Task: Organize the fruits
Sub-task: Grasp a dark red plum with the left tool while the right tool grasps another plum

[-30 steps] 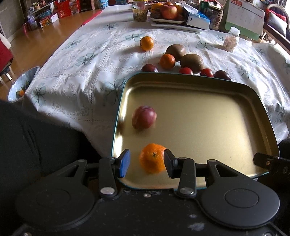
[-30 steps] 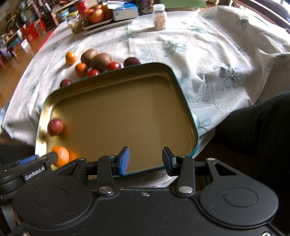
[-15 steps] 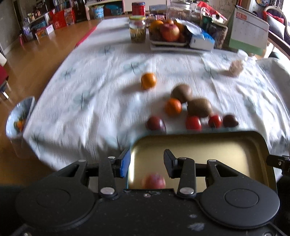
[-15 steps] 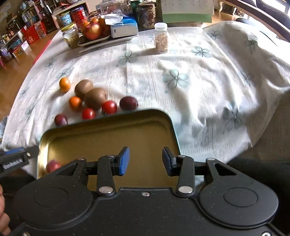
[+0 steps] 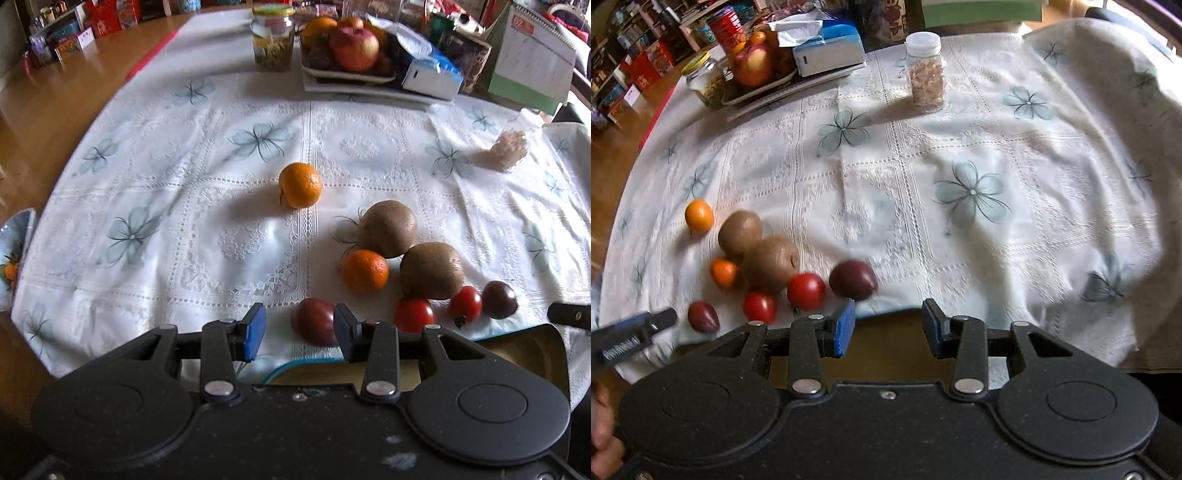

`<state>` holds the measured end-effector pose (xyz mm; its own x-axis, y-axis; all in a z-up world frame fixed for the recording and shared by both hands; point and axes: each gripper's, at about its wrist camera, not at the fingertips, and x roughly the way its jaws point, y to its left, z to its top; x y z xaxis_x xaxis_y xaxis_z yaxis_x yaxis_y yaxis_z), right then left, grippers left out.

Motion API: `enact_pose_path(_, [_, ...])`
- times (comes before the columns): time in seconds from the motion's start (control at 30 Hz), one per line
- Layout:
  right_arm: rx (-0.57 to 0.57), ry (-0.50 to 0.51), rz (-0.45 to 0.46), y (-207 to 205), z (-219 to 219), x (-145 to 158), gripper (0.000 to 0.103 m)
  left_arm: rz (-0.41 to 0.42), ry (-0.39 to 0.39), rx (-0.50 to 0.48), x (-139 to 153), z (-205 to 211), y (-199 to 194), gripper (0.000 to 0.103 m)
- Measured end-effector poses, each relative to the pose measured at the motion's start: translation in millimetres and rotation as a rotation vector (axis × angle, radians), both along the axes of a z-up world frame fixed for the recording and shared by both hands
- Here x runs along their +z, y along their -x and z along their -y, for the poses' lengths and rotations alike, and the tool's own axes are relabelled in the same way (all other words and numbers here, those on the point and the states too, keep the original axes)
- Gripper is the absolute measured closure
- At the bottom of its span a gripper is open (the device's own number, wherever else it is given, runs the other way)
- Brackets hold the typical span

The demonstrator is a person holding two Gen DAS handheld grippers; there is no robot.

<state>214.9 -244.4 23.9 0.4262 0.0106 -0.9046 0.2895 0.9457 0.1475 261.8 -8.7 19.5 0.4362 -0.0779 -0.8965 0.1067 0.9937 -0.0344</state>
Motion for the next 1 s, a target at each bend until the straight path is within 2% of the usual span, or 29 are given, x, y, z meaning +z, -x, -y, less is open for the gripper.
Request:
enact_pose_path(0.2, [0.019, 0.038, -0.016, -23.9, -1.9, -9.8, 0.053, -0.036, 0.000, -0.006, -19.0, 5.7, -10.7, 0.061])
enact_pose_path(0.5, [0.032, 0.009, -0.038, -35.2, -7.6, -28.6, 0.053, -0.040, 0.012, -0.018, -26.5, 8.8, -13.9, 0.061])
enact_pose_path(0.7, [0.059, 0.053, -0.001, -35.7, -19.6, -29.8, 0.053, -0.056, 0.028, -0.018, -33.1, 10.0, -15.2, 0.060])
enact_pose_path(1.0, [0.083, 0.038, 0.005, -40.0, -28.3, -34.5, 0.053, -0.089, 0.020, -0.015, -47.0, 14.5, -17.8, 0.060])
